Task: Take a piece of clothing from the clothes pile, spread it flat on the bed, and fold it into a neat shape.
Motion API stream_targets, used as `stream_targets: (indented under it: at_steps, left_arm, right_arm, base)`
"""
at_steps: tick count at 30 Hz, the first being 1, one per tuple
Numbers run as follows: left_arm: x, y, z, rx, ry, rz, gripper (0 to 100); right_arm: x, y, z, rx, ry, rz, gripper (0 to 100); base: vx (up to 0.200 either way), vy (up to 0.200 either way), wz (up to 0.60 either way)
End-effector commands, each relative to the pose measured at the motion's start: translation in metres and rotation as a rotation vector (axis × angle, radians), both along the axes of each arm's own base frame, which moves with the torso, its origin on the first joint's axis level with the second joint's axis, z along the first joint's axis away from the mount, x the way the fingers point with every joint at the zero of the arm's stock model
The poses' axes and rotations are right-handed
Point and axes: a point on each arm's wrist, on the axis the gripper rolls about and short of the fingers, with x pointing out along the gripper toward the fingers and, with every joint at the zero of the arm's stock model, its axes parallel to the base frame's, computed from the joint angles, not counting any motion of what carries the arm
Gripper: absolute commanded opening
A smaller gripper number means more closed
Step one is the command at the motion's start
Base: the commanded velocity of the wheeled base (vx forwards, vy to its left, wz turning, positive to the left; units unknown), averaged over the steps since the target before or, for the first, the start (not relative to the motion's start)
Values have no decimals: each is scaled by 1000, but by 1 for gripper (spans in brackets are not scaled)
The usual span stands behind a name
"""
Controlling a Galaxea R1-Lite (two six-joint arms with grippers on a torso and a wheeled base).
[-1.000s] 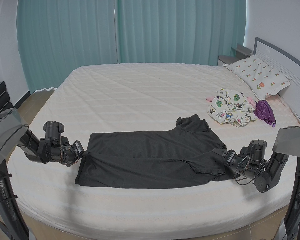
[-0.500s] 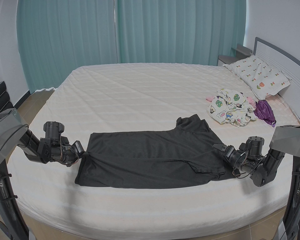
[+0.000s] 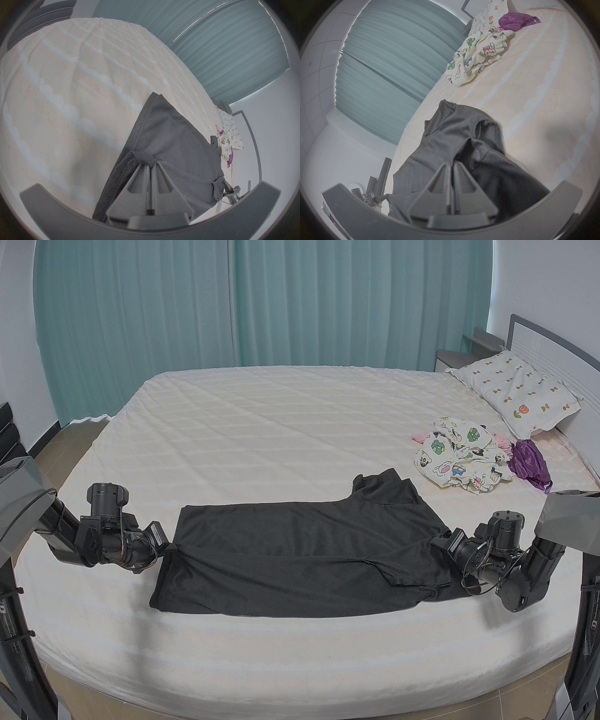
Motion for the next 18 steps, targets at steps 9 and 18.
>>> stream_targets:
  at_steps: [9,18]
  left_arm:
    - [1,1,-3,-1,5,2,0]
    - [2,2,-6,-3,14,7,0]
  right_arm:
    - [3,-7,10,7,-58,-25,0]
    - [8,-7,11,13,-91,-26,0]
  base:
    - [0,0,0]
    - [0,0,0]
